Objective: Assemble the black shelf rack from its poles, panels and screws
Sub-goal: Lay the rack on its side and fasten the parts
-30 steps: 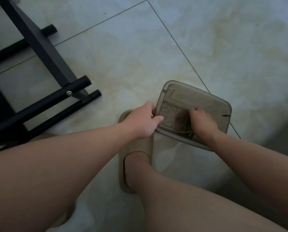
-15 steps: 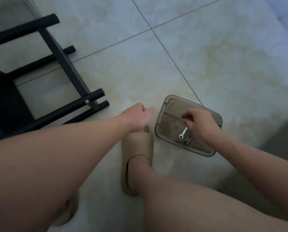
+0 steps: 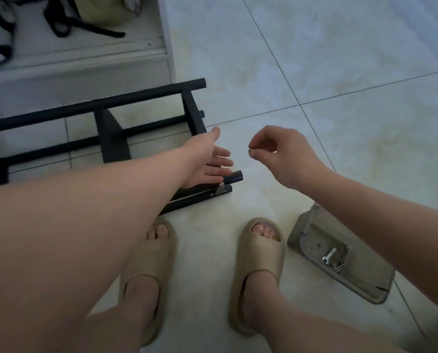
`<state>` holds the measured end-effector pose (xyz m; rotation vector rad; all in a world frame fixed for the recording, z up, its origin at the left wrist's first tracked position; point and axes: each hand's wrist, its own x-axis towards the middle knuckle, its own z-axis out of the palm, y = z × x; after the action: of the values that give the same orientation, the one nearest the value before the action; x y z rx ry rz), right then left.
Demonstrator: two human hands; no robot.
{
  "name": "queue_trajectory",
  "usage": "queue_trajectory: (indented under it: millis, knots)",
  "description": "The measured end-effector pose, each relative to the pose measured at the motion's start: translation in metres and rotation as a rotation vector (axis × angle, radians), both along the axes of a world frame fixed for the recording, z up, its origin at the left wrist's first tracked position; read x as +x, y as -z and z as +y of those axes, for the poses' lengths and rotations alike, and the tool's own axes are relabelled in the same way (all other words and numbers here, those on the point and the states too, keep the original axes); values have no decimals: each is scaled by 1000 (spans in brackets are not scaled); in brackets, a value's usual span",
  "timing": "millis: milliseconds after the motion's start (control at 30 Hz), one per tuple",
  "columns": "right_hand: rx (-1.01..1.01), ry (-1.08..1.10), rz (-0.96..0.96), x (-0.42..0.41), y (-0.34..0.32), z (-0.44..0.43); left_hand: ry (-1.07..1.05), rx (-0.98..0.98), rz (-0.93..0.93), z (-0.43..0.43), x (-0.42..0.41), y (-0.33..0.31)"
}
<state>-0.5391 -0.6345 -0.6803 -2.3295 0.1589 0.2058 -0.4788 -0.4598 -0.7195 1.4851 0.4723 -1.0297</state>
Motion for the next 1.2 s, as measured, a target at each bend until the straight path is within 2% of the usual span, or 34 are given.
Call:
queue_trajectory:
  millis: [167, 300, 467, 633, 733, 900, 1033, 1200]
  knots:
    - [-75, -189, -13, 29, 0, 47, -72, -189, 115, 35, 24, -2]
    - [-18, -193, 20, 41, 11, 67, -17, -234, 188, 47, 29, 10]
    - [-47, -98, 45, 38, 42, 55, -31, -110, 173, 57, 23, 37]
    - [-319, -306, 371, 27, 68, 31, -66, 44, 97, 65, 17, 54]
    - [-372, -394, 430, 22, 73, 30, 7, 131, 25, 69, 12, 54]
    - [-382, -426, 395, 12, 69, 34, 223, 268, -63, 76, -1, 46]
    - [-376, -458, 389, -5, 71, 38, 385, 270, -90, 68, -8, 47]
    - [-456, -578, 476, -45, 74, 53, 556, 229, -54, 66, -29, 54]
